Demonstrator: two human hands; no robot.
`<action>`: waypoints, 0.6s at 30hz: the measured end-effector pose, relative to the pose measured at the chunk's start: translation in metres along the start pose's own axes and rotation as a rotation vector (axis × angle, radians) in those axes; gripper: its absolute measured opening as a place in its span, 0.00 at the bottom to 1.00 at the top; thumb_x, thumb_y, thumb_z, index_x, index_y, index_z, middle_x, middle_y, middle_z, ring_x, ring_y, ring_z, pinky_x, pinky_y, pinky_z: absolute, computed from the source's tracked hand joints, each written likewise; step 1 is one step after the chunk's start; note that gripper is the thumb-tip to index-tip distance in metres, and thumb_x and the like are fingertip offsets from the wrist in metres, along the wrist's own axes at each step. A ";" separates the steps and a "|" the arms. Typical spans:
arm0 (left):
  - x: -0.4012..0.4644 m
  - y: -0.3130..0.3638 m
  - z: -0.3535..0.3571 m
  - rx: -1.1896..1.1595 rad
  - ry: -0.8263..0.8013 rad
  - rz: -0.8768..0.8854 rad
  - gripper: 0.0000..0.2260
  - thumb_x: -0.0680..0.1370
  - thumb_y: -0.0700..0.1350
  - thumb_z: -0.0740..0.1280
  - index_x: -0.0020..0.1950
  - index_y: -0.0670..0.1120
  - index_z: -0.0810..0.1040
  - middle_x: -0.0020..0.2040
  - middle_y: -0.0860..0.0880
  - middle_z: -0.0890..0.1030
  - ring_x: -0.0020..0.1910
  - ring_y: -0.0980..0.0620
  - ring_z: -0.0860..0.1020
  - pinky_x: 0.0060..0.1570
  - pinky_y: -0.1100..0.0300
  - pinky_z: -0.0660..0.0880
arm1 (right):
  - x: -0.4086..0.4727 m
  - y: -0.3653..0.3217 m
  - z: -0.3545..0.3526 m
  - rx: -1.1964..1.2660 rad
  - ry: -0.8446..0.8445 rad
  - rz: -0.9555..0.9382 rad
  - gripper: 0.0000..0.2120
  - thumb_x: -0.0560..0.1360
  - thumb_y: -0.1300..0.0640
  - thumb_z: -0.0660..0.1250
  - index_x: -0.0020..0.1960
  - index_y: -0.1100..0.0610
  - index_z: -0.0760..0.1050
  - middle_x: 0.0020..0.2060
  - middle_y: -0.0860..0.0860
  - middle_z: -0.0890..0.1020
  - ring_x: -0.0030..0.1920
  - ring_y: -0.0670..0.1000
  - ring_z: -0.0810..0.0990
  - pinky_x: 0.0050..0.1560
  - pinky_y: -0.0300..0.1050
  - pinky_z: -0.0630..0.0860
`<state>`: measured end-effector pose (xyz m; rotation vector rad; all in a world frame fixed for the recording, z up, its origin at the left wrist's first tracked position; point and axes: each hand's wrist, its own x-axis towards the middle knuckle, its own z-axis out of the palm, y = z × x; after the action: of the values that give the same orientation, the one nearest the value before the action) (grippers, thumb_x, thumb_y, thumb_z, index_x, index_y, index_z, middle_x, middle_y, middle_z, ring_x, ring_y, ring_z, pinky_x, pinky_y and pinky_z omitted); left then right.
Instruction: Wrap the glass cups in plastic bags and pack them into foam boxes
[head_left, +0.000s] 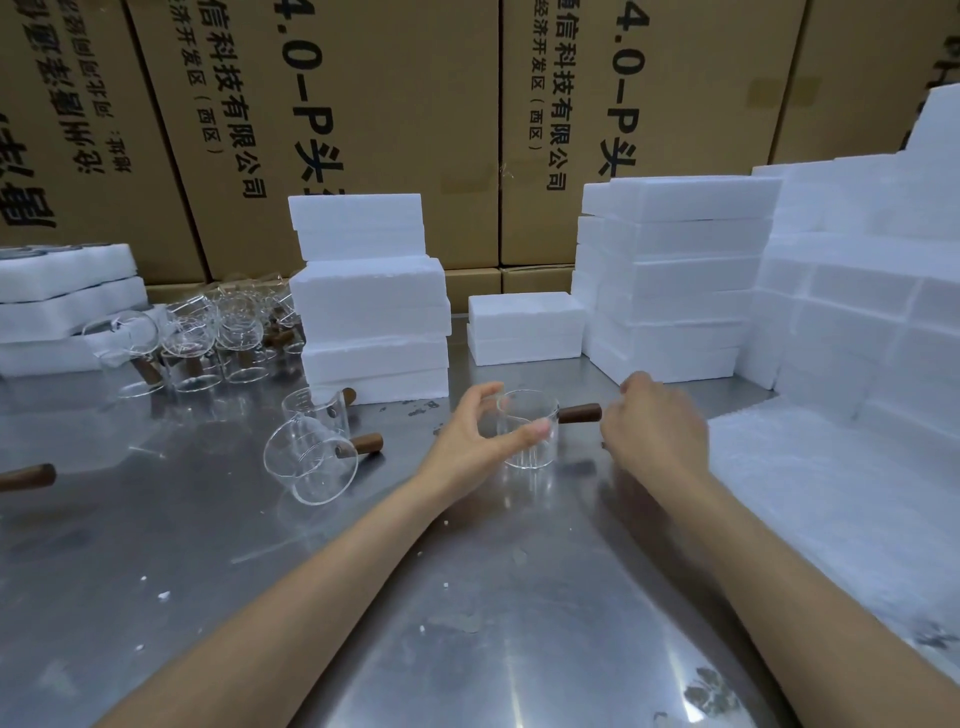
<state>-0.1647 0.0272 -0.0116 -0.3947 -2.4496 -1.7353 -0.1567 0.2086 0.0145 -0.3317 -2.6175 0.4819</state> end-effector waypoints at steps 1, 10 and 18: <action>-0.001 0.001 -0.001 -0.029 0.004 -0.010 0.41 0.62 0.65 0.73 0.71 0.53 0.65 0.66 0.57 0.71 0.63 0.60 0.68 0.57 0.64 0.64 | 0.000 0.002 -0.007 -0.075 0.019 0.016 0.11 0.74 0.60 0.57 0.55 0.59 0.69 0.53 0.56 0.76 0.58 0.59 0.69 0.48 0.48 0.65; -0.001 0.003 -0.002 -0.076 0.004 -0.029 0.42 0.61 0.68 0.70 0.71 0.53 0.64 0.70 0.52 0.71 0.68 0.54 0.70 0.69 0.52 0.67 | 0.005 0.042 -0.046 -0.216 -0.271 0.385 0.15 0.75 0.64 0.60 0.61 0.59 0.72 0.58 0.57 0.74 0.55 0.59 0.73 0.47 0.45 0.65; -0.001 0.002 -0.002 -0.126 0.010 -0.010 0.37 0.64 0.65 0.69 0.70 0.53 0.66 0.68 0.53 0.73 0.66 0.56 0.71 0.61 0.60 0.69 | 0.010 0.043 -0.053 0.049 0.133 0.280 0.06 0.75 0.58 0.67 0.50 0.58 0.80 0.47 0.59 0.81 0.50 0.62 0.78 0.41 0.45 0.67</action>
<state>-0.1632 0.0259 -0.0091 -0.3848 -2.3468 -1.8969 -0.1337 0.2653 0.0454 -0.6950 -2.4365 0.5939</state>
